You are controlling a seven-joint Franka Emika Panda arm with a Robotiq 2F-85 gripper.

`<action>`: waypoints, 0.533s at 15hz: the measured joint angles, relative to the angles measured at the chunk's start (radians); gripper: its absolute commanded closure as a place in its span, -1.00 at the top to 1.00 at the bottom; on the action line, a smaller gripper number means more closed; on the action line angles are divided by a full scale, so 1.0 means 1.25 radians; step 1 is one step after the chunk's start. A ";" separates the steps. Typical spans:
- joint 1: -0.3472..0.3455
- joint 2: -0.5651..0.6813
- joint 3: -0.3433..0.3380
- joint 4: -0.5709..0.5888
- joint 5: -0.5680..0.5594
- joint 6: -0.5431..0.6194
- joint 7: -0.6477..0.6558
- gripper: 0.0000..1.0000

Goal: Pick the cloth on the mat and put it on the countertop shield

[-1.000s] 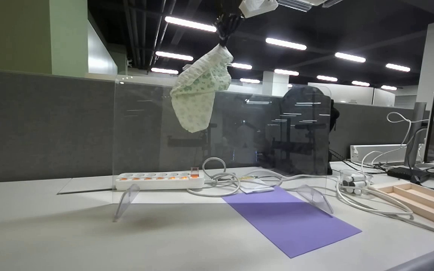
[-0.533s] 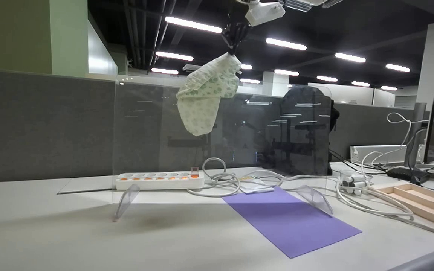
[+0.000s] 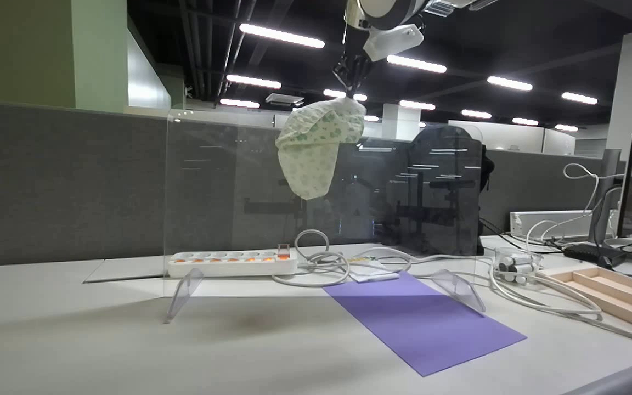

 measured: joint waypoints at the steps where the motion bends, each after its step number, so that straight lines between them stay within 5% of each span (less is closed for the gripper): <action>1: 0.001 0.008 0.000 0.000 0.000 0.000 0.009 -1.00; 5: 0.012 0.036 0.005 0.000 0.002 0.002 0.042 -1.00; 6: 0.014 0.041 0.006 0.000 0.003 0.002 0.050 -0.48; 8: 0.017 0.048 0.009 0.000 0.007 0.003 0.062 -0.35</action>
